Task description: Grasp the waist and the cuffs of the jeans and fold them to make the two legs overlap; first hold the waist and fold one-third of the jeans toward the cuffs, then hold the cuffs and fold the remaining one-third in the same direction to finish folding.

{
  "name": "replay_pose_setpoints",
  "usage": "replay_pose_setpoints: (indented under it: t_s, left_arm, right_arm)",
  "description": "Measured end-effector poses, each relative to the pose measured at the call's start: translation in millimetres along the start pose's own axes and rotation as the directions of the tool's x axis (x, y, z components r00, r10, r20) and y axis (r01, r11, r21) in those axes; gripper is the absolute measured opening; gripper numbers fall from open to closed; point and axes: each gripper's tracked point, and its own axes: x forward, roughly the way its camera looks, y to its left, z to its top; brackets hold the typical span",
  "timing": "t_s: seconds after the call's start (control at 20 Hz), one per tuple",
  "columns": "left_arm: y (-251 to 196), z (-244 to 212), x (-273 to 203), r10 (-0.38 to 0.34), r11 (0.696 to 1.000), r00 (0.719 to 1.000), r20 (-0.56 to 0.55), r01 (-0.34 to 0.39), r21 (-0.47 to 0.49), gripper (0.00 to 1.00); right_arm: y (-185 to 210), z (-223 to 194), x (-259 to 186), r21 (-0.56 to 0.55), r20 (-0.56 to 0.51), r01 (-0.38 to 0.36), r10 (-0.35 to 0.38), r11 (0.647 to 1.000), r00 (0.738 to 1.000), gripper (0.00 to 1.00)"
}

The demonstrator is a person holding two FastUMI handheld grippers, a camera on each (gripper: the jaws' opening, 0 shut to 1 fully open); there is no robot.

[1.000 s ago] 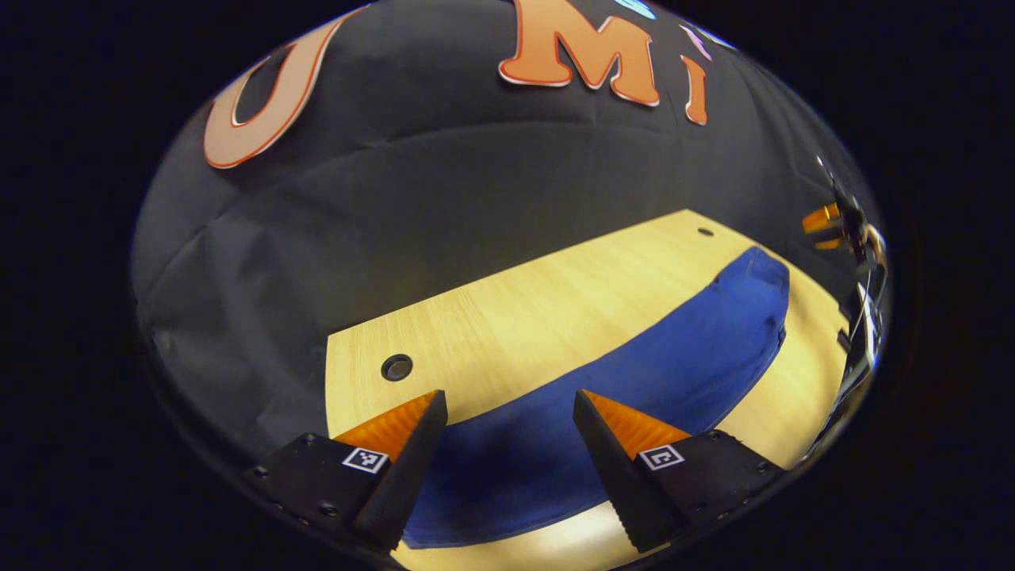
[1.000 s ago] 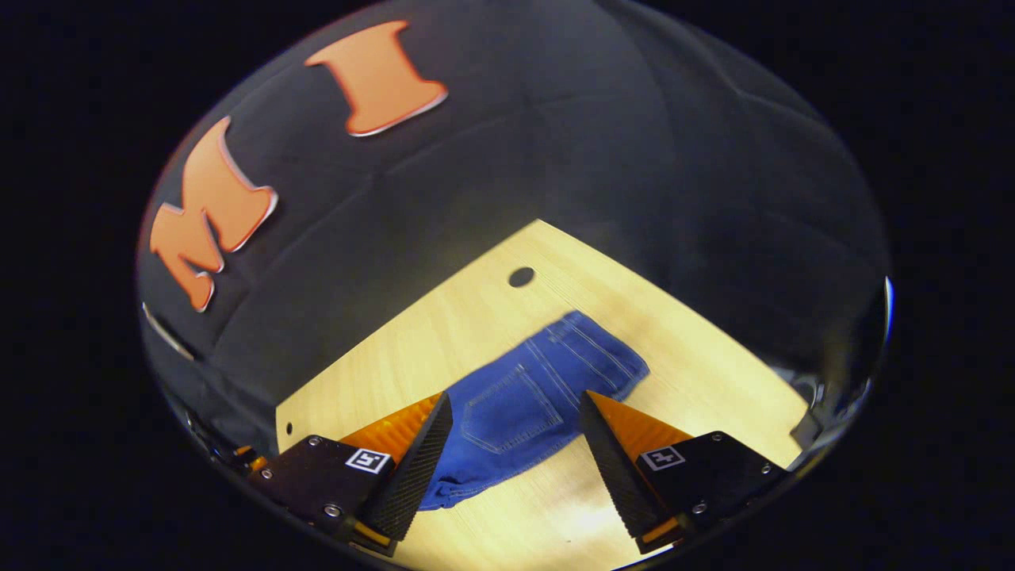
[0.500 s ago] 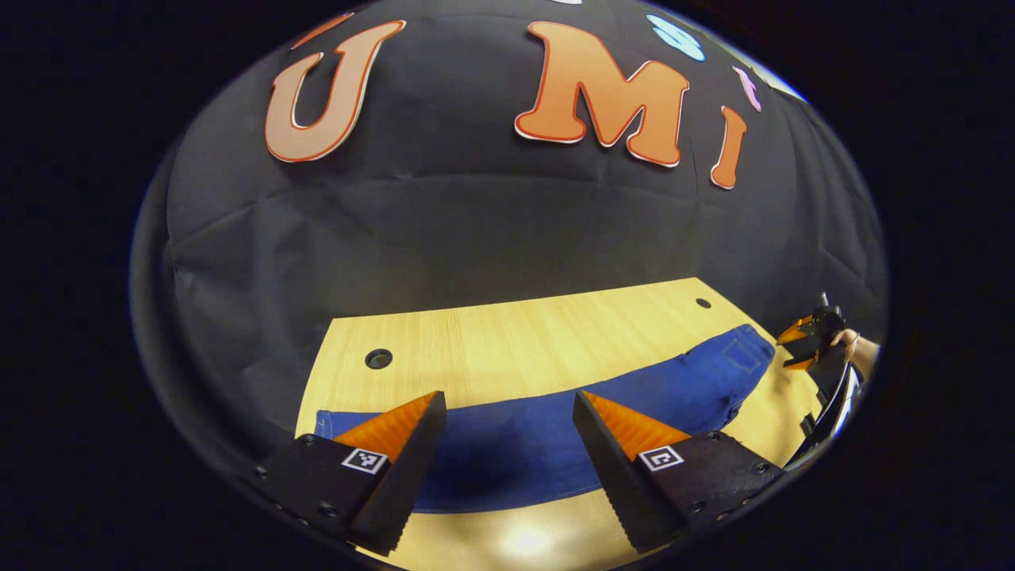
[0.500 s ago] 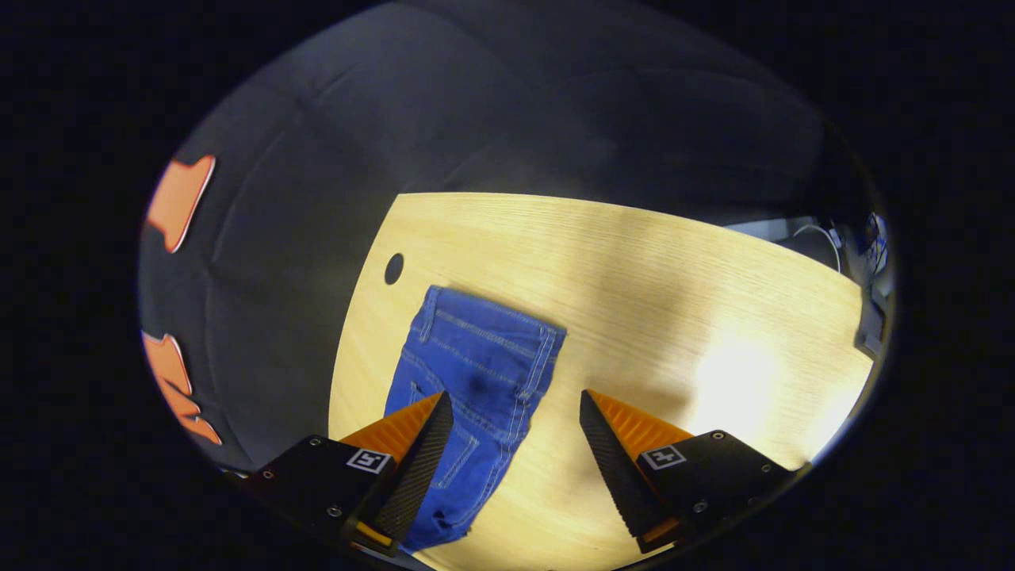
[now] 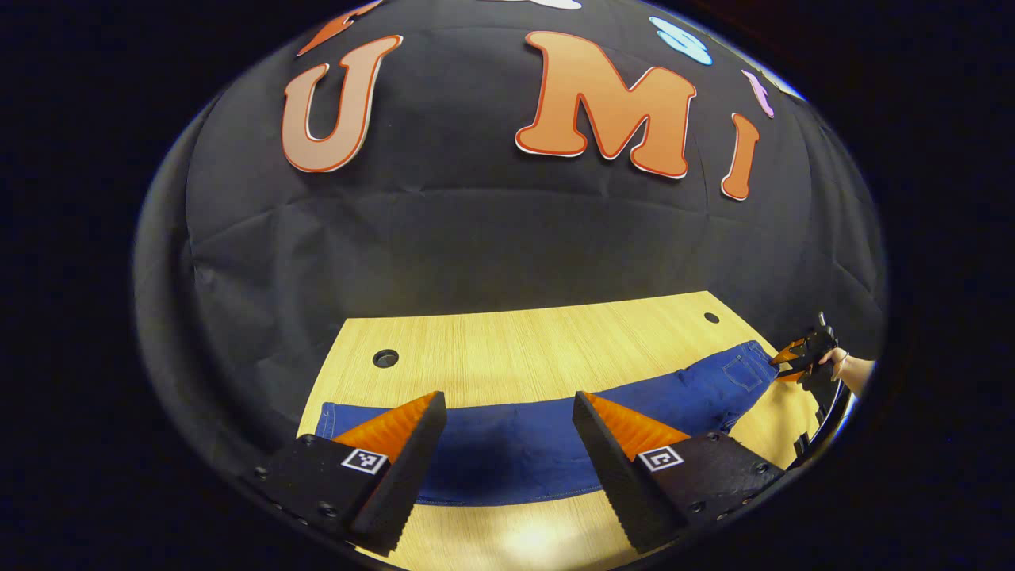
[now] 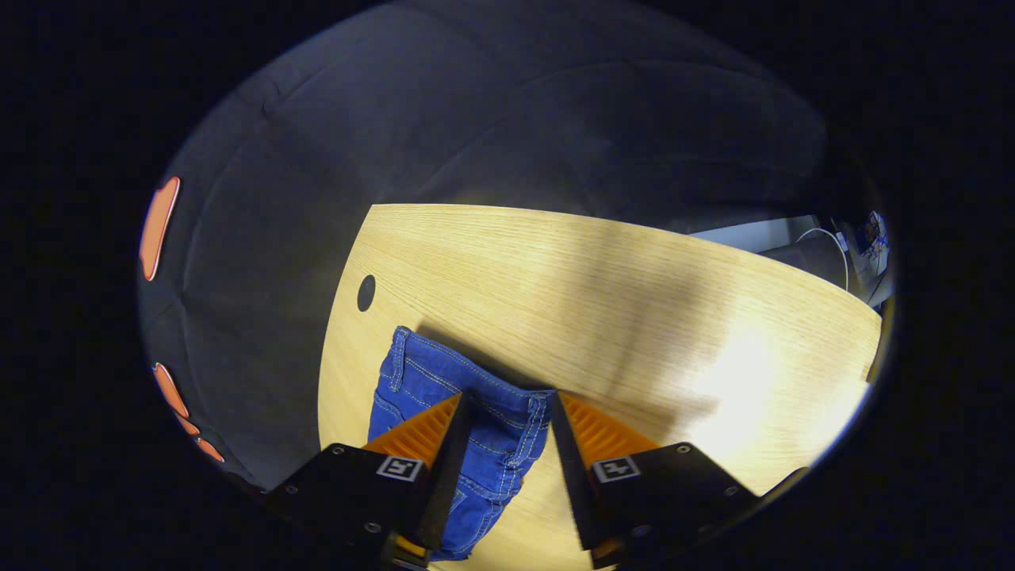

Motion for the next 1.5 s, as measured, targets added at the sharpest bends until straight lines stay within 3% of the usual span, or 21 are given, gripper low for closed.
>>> replay_pose_setpoints:
  t_s: [0.15,0.3,0.4,0.6,0.75,0.85,1.0,1.3,1.5]
  left_arm:
    - [5.8,-6.5,-3.3,0.013,1.0,1.0,-0.005,-0.013,-0.027,0.99]
    - [19.2,-12.8,-8.5,0.024,0.999,1.0,-0.009,-0.025,-0.042,0.99]
    - [31.0,-12.8,-15.2,0.027,0.999,1.0,0.004,-0.027,-0.045,0.99]
    - [57.7,-13.6,-27.5,0.029,0.999,0.999,0.017,-0.029,-0.031,0.98]
    - [73.4,-16.2,-36.4,0.002,0.999,1.0,0.022,-0.001,-0.033,0.98]
    - [89.4,-13.5,-42.4,0.0,0.999,0.999,0.038,0.002,-0.033,0.98]
    - [108.3,-12.4,-52.7,-0.011,0.998,0.998,0.068,0.015,-0.056,0.98]
    - [135.7,-18.0,-66.5,-0.039,0.995,0.995,0.095,0.047,-0.085,0.96]
    - [164.3,-33.4,-74.2,-0.001,0.991,0.996,0.085,0.012,-0.134,0.96]
  right_arm:
    - [4.2,1.9,9.7,-0.062,0.056,-0.013,0.016,0.998,0.998,0.15]
    - [8.4,3.9,3.0,-0.082,0.085,-0.013,0.02,0.997,0.996,0.03]
    - [26.6,4.9,-13.5,-0.077,0.123,-0.048,0.057,0.996,0.991,0.03]
    - [84.0,-2.3,-67.0,-0.208,0.197,-0.111,0.153,0.972,0.969,0.03]
    - [154.9,-25.2,-109.1,-0.288,0.234,-0.209,0.28,0.935,0.931,0.03]
    - [188.8,-52.3,-139.4,-0.345,0.244,-0.236,0.329,0.908,0.912,0.03]
    - [240.3,-105.7,-167.8,-0.453,0.218,-0.262,0.392,0.852,0.894,0.03]
    - [324.2,-223.8,-209.7,-0.622,0.114,-0.342,0.513,0.704,0.851,0.02]
    - [351.0,-307.8,-206.0,-0.704,0.009,-0.368,0.525,0.608,0.851,0.02]
